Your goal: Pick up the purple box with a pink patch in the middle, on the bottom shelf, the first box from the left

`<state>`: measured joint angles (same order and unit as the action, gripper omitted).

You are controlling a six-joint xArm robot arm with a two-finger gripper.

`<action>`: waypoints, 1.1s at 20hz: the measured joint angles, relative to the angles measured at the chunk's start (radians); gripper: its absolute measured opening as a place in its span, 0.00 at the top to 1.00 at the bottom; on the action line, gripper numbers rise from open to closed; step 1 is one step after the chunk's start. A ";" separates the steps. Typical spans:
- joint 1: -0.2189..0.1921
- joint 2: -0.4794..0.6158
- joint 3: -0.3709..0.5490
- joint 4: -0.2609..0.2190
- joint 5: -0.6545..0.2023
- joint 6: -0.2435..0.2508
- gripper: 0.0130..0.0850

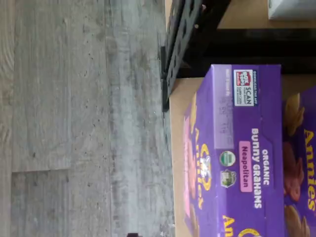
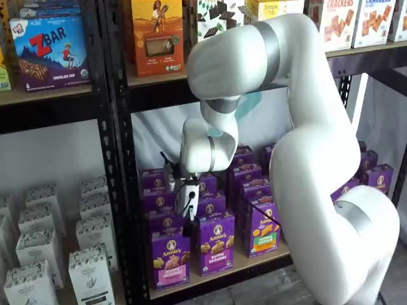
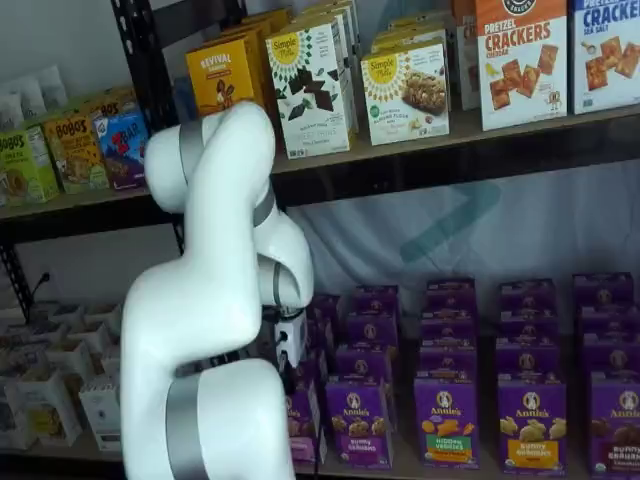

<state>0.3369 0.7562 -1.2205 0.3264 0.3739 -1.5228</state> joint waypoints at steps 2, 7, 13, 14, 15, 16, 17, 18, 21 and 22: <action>-0.002 0.029 -0.031 -0.015 0.003 0.013 0.00; -0.006 0.089 -0.098 -0.060 0.021 0.050 0.00; -0.001 0.149 -0.160 -0.110 0.044 0.100 0.00; 0.001 0.159 -0.169 -0.115 0.046 0.106 0.00; 0.002 0.168 -0.177 -0.119 0.048 0.111 0.00; 0.003 0.180 -0.187 -0.126 0.049 0.118 0.00; 0.004 0.191 -0.195 -0.130 0.049 0.123 0.00; 0.005 0.200 -0.202 -0.137 0.050 0.130 0.00; 0.009 0.231 -0.227 -0.160 0.053 0.153 0.00; 0.010 0.240 -0.234 -0.164 0.054 0.158 0.00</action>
<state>0.3469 0.9959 -1.4545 0.1627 0.4276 -1.3648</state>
